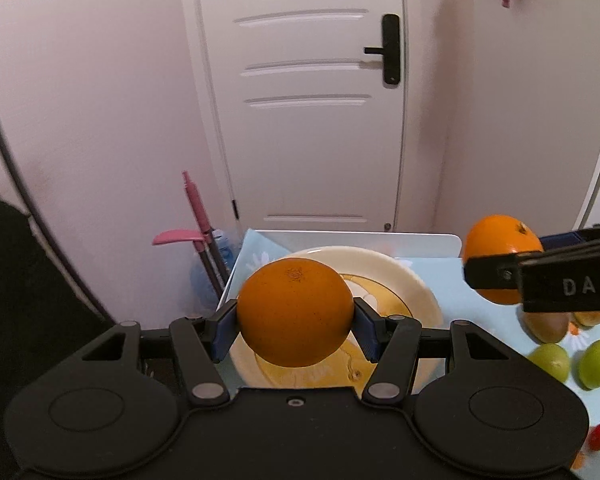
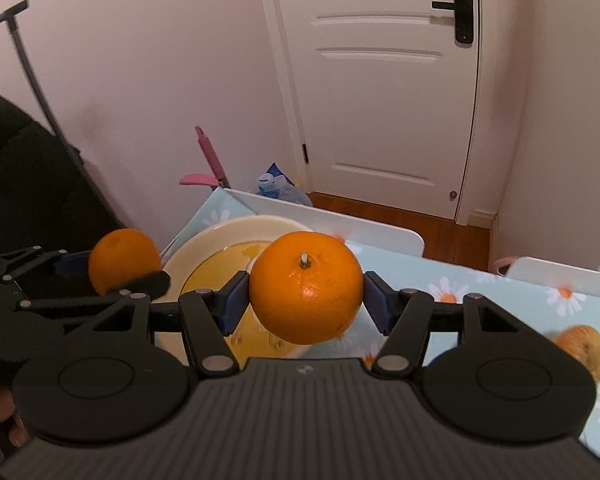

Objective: Organize fruits
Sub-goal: 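Carry both oranges over the yellow bowl while the left tool opens, dropping its orange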

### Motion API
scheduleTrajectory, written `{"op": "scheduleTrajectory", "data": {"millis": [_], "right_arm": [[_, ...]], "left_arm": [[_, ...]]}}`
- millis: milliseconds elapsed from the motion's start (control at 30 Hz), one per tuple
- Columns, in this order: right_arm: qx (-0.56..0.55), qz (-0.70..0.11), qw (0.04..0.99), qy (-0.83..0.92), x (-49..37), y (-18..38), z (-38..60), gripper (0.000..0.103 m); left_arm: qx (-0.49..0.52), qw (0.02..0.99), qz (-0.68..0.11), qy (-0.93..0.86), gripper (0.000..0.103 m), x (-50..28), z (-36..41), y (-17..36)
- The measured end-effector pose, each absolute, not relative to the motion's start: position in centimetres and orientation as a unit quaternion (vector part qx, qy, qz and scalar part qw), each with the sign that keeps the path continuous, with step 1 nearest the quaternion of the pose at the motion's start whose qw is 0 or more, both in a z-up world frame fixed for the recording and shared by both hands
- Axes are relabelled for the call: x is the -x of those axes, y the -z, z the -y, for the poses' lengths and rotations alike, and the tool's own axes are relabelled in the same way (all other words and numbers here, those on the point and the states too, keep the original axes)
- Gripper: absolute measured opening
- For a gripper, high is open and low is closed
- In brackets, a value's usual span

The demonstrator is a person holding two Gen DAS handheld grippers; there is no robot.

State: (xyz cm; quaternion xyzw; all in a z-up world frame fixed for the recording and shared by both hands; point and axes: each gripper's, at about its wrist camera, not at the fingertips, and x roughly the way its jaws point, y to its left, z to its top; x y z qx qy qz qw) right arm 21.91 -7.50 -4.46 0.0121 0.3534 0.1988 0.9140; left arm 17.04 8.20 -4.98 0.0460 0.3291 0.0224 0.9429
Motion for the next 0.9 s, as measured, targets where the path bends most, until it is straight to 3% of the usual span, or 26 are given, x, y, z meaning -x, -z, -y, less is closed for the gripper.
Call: {"op": "scheduleTrajectory", "data": {"millis": [500,833,867,900], "right_arm": [[-0.037,-0.388,0.909,-0.147,-29.0,8.3,5.0,0.076],[-0.040,-0.406,0.904,-0.130,-30.4,9.7,5.2,0.076],[-0.040,-0.406,0.904,-0.130,-30.5,9.7,5.1,0.076],[-0.041,-0.406,0.904,-0.131,-30.5,9.6,5.1,0.076]], "left_arm": [[-0.077,0.927,-0.366,0.038,0.063,-26.7,-9.5,10.9],[-0.081,0.912,-0.396,0.061,0.064,-29.0,-9.4,13.7],[-0.080,0.913,-0.396,0.063,0.065,-29.0,-9.5,13.8],[-0.081,0.914,-0.391,0.063,0.080,-28.9,-9.5,13.7]]}}
